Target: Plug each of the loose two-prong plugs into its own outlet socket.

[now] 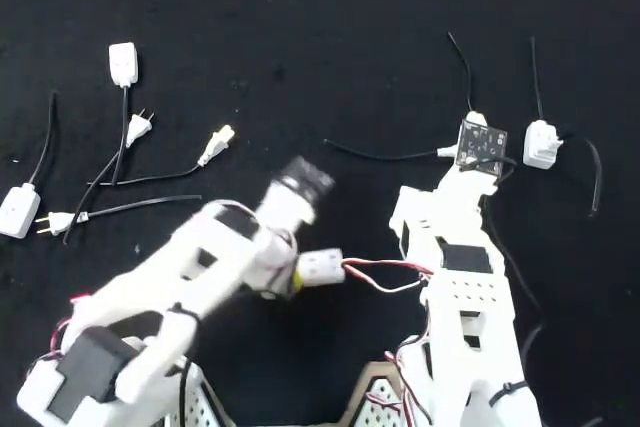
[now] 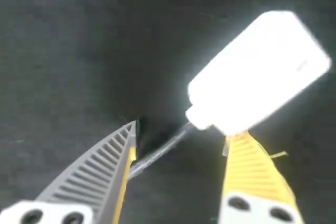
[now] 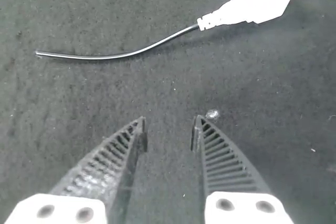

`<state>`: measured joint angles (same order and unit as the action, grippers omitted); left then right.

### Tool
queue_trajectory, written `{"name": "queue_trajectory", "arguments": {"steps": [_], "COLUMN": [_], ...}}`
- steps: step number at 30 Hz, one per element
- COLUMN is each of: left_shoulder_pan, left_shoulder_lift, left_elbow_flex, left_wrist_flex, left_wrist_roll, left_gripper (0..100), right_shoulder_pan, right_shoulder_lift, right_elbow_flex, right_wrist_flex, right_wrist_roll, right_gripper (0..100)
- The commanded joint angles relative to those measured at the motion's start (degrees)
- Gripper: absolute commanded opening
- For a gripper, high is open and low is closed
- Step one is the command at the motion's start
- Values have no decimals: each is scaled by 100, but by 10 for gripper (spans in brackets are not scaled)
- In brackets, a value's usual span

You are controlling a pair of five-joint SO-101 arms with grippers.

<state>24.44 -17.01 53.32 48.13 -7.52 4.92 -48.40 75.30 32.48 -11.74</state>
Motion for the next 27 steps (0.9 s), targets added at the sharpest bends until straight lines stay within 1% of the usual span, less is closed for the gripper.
{"name": "queue_trajectory", "arguments": {"steps": [1, 10, 13, 15, 18, 20, 23, 27], "left_shoulder_pan": [-760, -2097, -2211, -2026, -1490, -1112, -549, 163], "left_shoulder_lift": [0, 0, -9, -9, -9, -9, -9, 18], "left_elbow_flex": [-497, -444, -549, -752, -1226, -1499, -1824, -1886], "left_wrist_flex": [-70, -26, 141, 536, 1240, 1521, 1714, 1626], "left_wrist_roll": [-18, -387, -387, -378, -281, 53, 527, 941], "left_gripper": [269, 268, 268, 265, 263, 266, 268, 269], "right_shoulder_pan": [114, 97, 88, 114, 123, 123, 123, 123], "right_shoulder_lift": [-180, -180, -180, -180, -180, -180, -180, -180], "right_elbow_flex": [-374, -374, -374, -374, -374, -374, -374, -374], "right_wrist_flex": [18, 18, 9, 9, 18, 18, 18, 9], "right_wrist_roll": [-62, -62, -62, -62, -62, -62, -62, -62], "right_gripper": [138, 138, 138, 138, 138, 138, 138, 138]}}
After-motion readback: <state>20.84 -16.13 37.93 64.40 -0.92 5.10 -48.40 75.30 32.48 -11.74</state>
